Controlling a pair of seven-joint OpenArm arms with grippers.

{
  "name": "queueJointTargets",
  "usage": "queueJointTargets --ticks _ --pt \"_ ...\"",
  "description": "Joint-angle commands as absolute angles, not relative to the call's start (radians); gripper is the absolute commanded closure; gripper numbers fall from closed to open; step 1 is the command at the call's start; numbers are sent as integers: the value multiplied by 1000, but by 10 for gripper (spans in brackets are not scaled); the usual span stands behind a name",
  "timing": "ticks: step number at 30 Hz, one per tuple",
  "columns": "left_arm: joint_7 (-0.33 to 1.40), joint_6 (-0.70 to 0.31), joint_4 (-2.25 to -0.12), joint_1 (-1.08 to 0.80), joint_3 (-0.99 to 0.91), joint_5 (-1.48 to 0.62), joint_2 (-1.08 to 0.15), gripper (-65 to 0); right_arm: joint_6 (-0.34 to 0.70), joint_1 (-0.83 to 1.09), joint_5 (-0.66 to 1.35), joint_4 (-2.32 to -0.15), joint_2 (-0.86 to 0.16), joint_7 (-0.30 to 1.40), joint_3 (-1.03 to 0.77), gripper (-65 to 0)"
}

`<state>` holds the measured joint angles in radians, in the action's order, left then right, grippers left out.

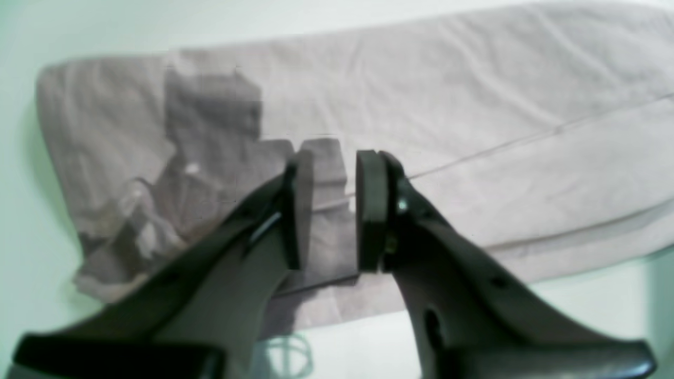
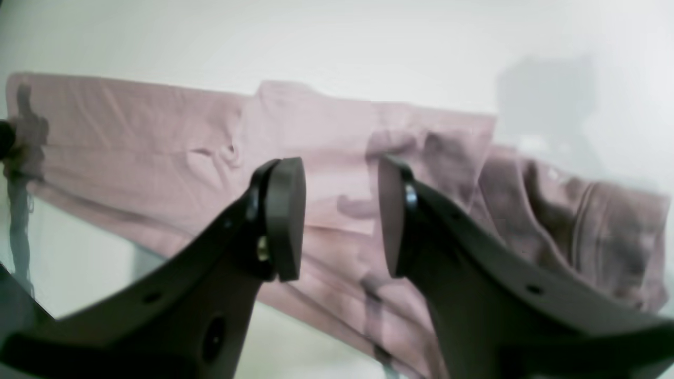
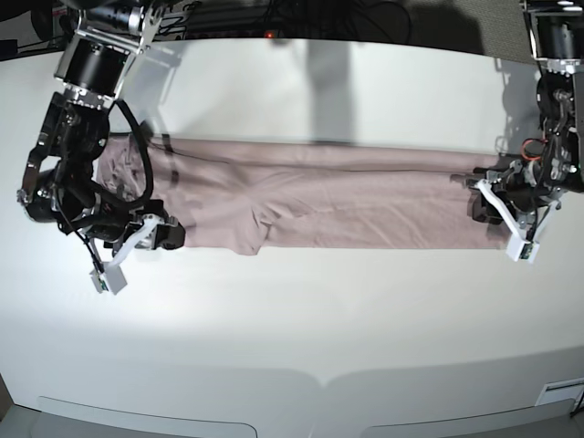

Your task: Fold the T-shirt properly

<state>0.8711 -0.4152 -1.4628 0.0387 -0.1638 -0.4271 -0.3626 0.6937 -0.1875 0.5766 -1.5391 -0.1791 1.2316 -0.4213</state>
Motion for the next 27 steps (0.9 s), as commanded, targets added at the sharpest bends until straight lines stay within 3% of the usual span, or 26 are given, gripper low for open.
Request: queueJointTargets --ticks 1,14,27 --pt "848 -416 -1464 53 -169 -438 -376 -137 698 -197 575 -1555 -185 1216 -413 -240" --pt "753 -450 -1203 51 -168 -359 -317 -137 698 -65 342 -1524 -180 1050 -203 -240" --pt "717 -449 -1159 56 -168 -310 -318 -137 698 -233 291 -1161 -183 952 -196 -240"
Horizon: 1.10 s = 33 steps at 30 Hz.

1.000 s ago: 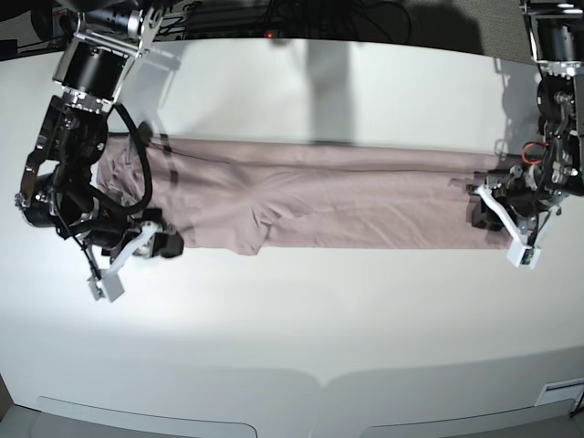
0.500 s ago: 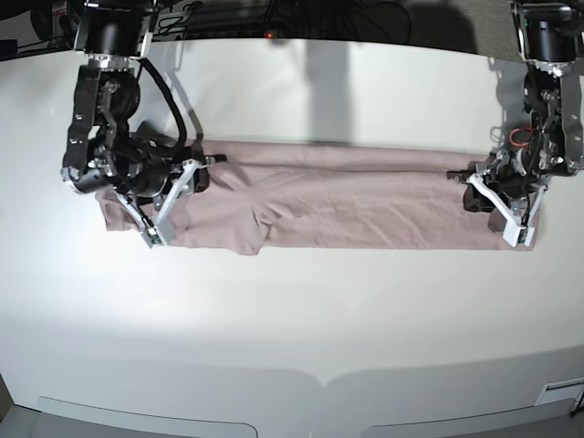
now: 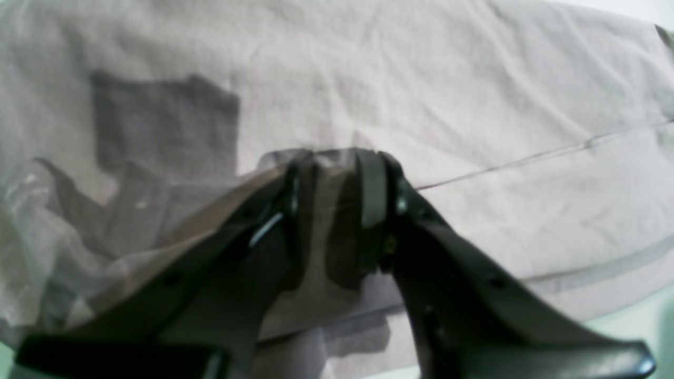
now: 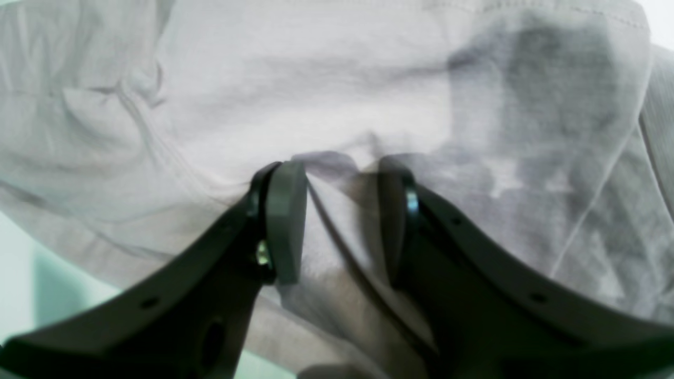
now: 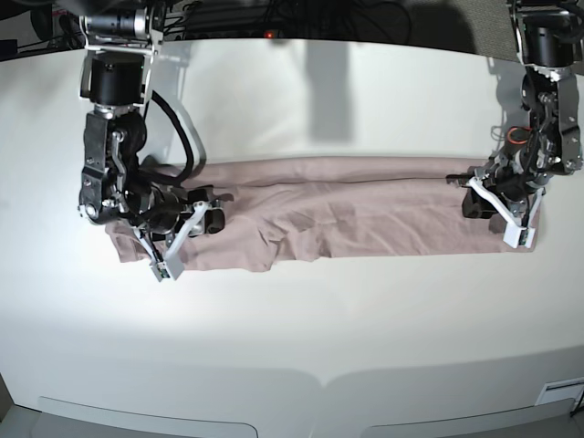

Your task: Fold the T-shirt properly

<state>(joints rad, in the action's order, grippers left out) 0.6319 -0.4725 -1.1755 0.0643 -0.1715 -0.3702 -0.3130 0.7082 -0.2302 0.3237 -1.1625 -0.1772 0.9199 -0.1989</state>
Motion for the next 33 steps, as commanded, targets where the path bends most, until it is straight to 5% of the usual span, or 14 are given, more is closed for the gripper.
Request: queueJointTargets --ticks 1,14,26,33 --pt "704 -449 -1159 57 -168 -310 -320 -137 698 -233 293 -1163 -183 954 -196 -240" --pt "710 -445 -1159 119 -168 -291 -376 -137 698 -227 319 -1190 -183 1026 -196 -240" --pt "711 -423 -1340 170 -169 -419 -447 -139 698 -249 431 -1582 -179 1048 -196 -240" --pt "732 -423 -1383 186 -169 -313 -554 -223 698 -249 543 -1668 -179 1118 -196 -240"
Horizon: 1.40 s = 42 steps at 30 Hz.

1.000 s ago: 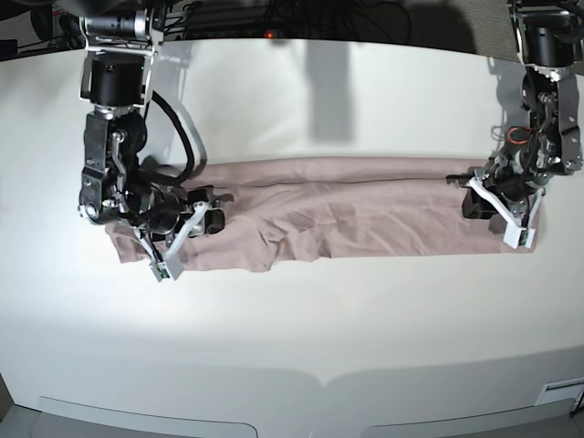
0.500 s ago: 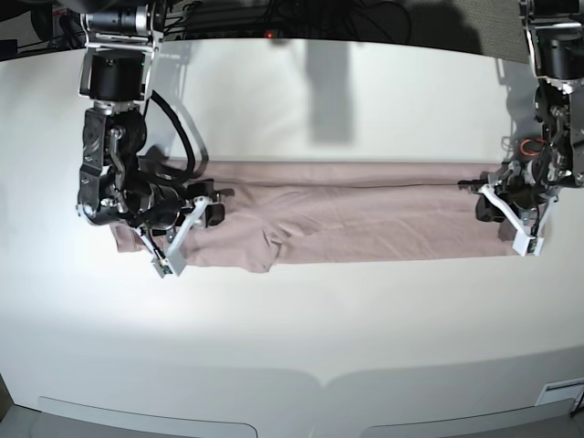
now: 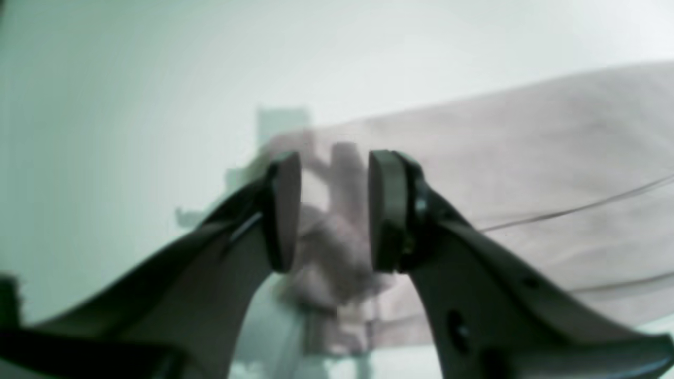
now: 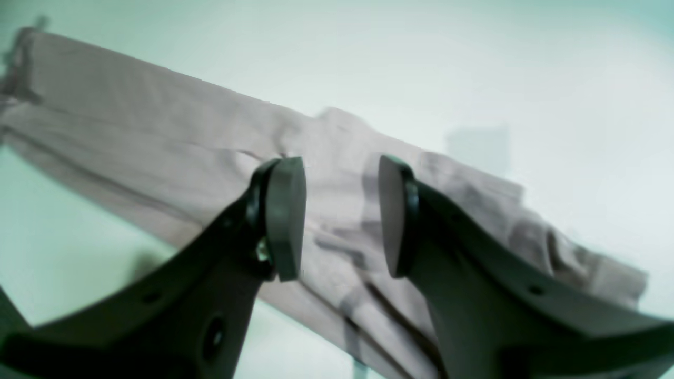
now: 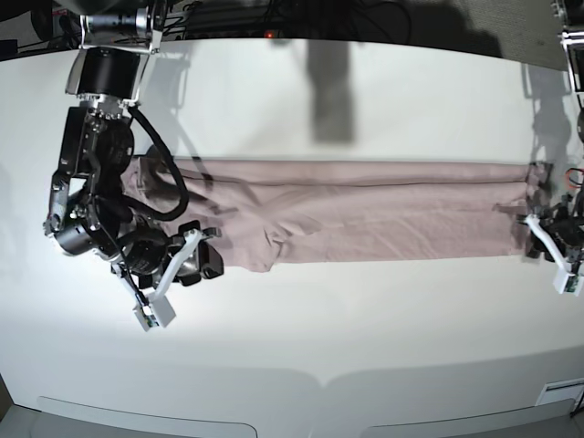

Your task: Fold the T-shirt properly

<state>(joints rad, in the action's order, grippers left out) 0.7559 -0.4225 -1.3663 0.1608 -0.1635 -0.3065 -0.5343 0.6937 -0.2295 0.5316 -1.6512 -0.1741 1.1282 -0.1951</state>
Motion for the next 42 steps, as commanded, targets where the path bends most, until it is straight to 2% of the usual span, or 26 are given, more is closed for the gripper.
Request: queueJointTargets --ticks 1,12,14,17,24,28,32,34,36,42 --pt "732 -422 -1383 185 -169 -318 -569 -226 698 -249 557 -1668 -177 1121 -196 -240" --pt "732 -419 -1383 186 -170 -313 -616 -228 698 -249 584 -1668 -175 1123 -196 -240" --pt "732 -419 -1383 186 -170 -315 -615 -283 698 -249 584 -1668 -175 1124 -196 -240" --pt "731 -419 -1383 186 -170 -314 -615 -467 698 -249 584 -1668 -175 1124 -196 -240" --pt "661 -418 -1383 186 -170 -287 -611 -457 698 -249 584 -1668 -175 1127 -196 -240" --pt "665 -353 -1383 185 -170 -170 -596 -457 698 -249 585 -1668 -175 1127 -196 -240" --pt "662 -343 -1383 186 -170 -126 -596 -457 698 -249 585 -1668 -175 1126 -196 -240" --pt "662 -339 -1383 185 -170 -138 -596 -457 698 -249 587 -1668 -175 1124 -196 -240" --pt "699 -282 -1383 186 -170 -198 -597 -457 698 -249 606 -1668 -175 1125 -196 -240" --pt "754 -308 -1300 224 -170 -271 -598 -457 698 -249 674 -1668 -175 1134 -196 -240"
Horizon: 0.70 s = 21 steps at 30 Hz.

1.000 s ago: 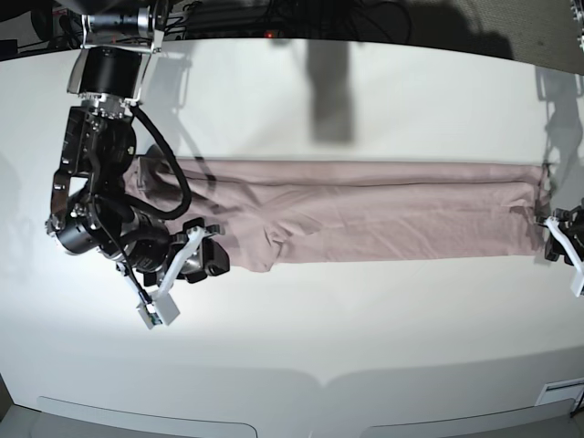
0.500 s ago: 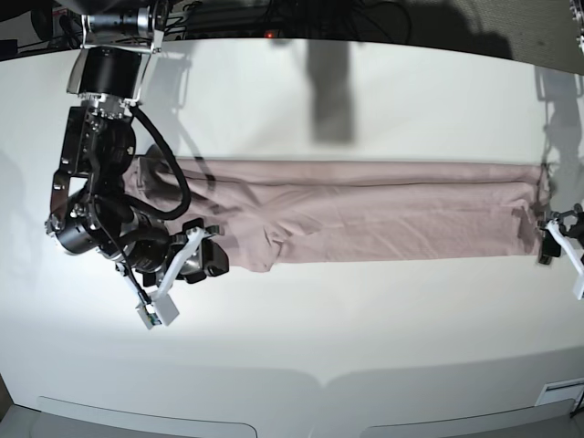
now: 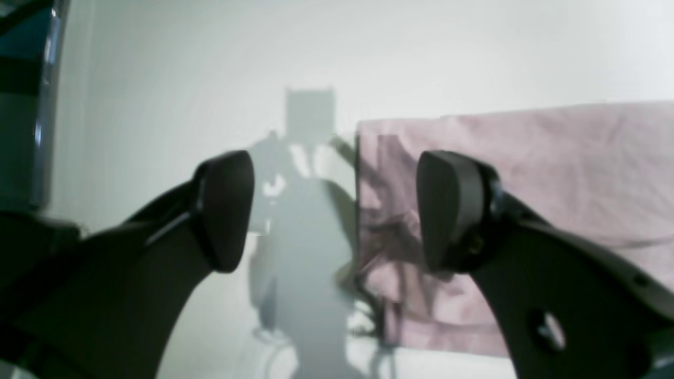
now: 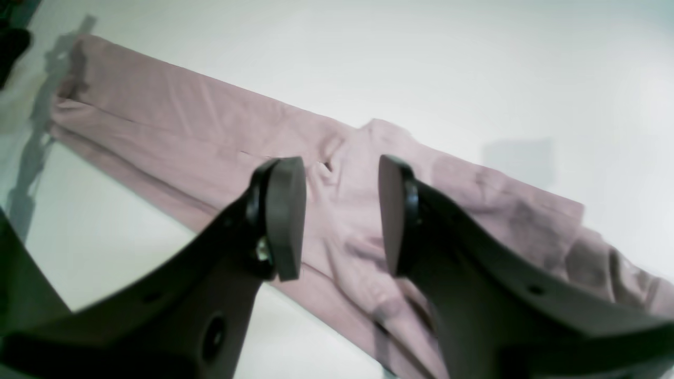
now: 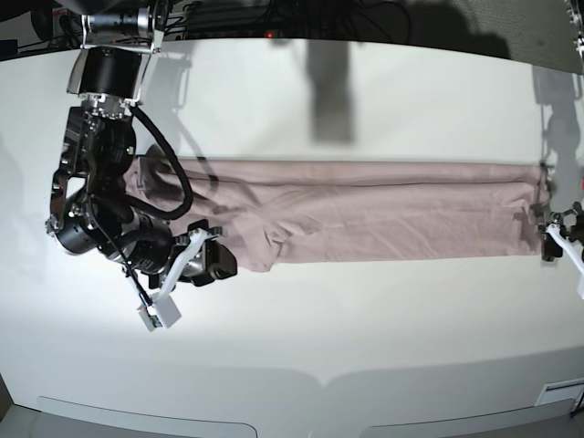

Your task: Fold the T-shirt properly

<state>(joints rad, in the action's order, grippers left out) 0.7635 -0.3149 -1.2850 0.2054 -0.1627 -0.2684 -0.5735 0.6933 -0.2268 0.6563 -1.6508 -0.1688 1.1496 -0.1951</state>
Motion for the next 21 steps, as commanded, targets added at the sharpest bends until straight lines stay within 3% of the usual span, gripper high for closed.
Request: queueJointTargets --ticks 1,10,19,21 --pt "754 -341 -1262 237 -170 -279 -599 -456 698 -249 686 -1668 -175 1144 -196 -240" --pt "744 -479 -862 344 -170 -416 -609 -456 698 -249 693 -1671 -175 1179 -196 -240" --pt "923 -691 -841 346 -170 -703 -643 -455 698 -249 693 -1673 -175 1179 -196 -240" --pt "972 -698 -834 346 -170 -766 -643 -455 698 -249 693 -1673 -175 1180 -196 -240"
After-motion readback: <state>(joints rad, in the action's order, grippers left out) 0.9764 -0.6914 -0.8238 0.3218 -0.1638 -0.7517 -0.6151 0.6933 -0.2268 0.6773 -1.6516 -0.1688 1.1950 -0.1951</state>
